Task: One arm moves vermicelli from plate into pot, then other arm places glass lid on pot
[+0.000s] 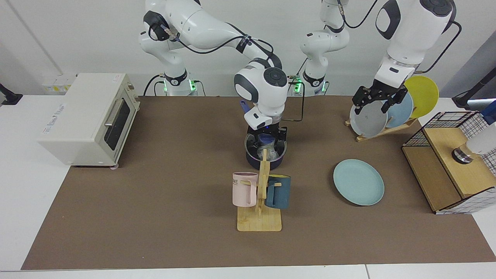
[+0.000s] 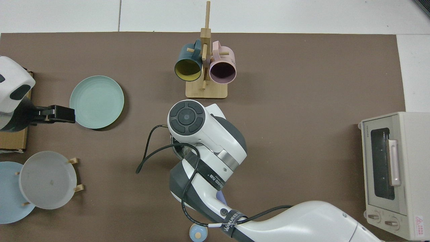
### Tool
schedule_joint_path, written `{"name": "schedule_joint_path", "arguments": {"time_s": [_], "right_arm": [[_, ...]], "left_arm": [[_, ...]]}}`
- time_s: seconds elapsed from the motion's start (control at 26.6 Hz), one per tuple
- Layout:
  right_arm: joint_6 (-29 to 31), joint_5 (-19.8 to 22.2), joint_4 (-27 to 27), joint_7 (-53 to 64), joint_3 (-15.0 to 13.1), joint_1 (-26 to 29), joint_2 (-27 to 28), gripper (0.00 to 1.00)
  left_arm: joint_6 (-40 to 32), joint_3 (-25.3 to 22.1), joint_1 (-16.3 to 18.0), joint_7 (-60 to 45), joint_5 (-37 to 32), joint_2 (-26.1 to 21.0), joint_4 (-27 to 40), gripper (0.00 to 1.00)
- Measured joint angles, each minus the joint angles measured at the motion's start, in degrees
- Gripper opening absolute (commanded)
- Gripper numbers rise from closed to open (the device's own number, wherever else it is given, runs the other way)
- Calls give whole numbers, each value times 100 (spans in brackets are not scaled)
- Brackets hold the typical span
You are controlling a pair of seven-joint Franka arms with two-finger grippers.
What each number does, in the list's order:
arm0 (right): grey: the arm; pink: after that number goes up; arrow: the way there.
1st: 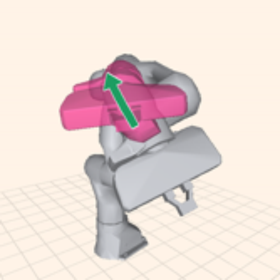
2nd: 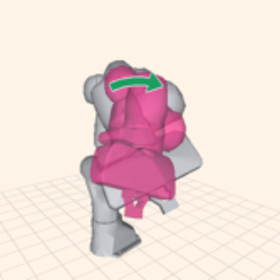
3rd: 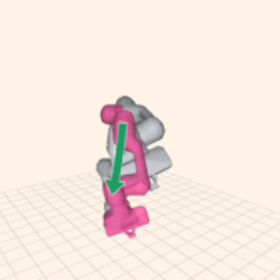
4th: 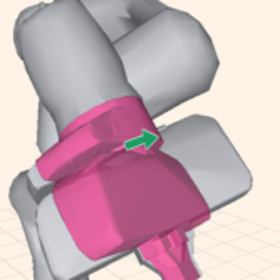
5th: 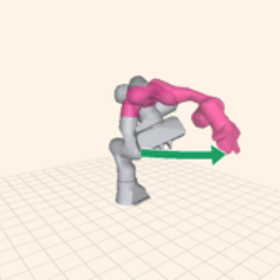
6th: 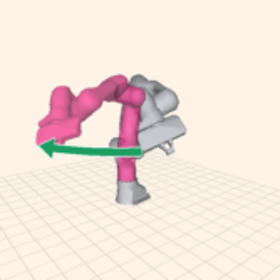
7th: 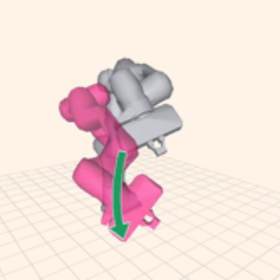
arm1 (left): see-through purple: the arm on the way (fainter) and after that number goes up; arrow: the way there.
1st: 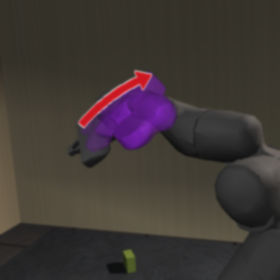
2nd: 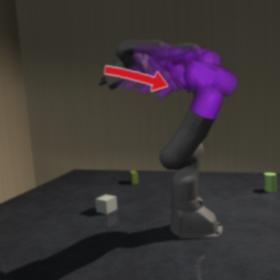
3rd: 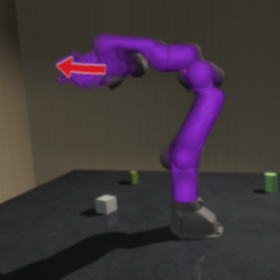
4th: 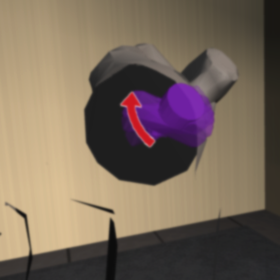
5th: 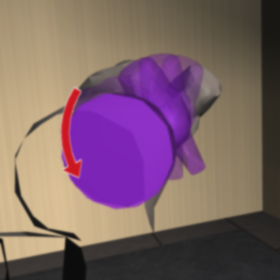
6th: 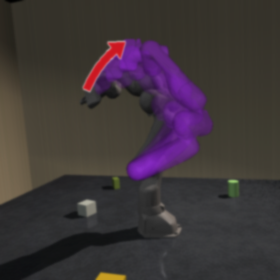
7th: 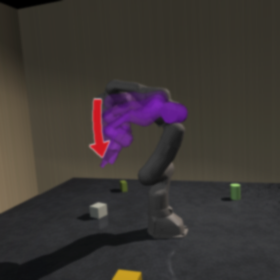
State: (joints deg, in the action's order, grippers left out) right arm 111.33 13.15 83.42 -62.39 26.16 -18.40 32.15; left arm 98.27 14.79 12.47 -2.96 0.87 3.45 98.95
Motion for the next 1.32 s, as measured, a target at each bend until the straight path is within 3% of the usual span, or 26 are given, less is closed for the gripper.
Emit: {"name": "schedule_joint_path", "arguments": {"time_s": [0.3, 0.53, 0.64, 0.71, 0.9, 1.32], "right_arm": [[-383, 1, -154, 314, 21, 107, -372, 100], [-676, -50, -294, 643, 340, 491, -946, 100], [-835, -270, -298, 1060, 228, 627, -1284, 100], [-968, -507, -291, 1453, -56, 655, -1496, 100], [-1219, -1016, -236, 2629, -1085, 699, -1943, 100], [-1826, -1076, -121, 5038, -2955, 755, -2419, 100]], "left_arm": [[0, 0, 0, 0, 0, 1, 0, 100], [0, 0, 0, 0, 0, 1, 0, 100], [0, 0, 0, 0, 0, 1, 0, 100], [0, 0, 0, 0, 0, 1, 0, 100], [0, 6, -6, 0, 0, 1, 0, 100], [0, 32, -13, 0, 0, 3, 0, 100]]}}
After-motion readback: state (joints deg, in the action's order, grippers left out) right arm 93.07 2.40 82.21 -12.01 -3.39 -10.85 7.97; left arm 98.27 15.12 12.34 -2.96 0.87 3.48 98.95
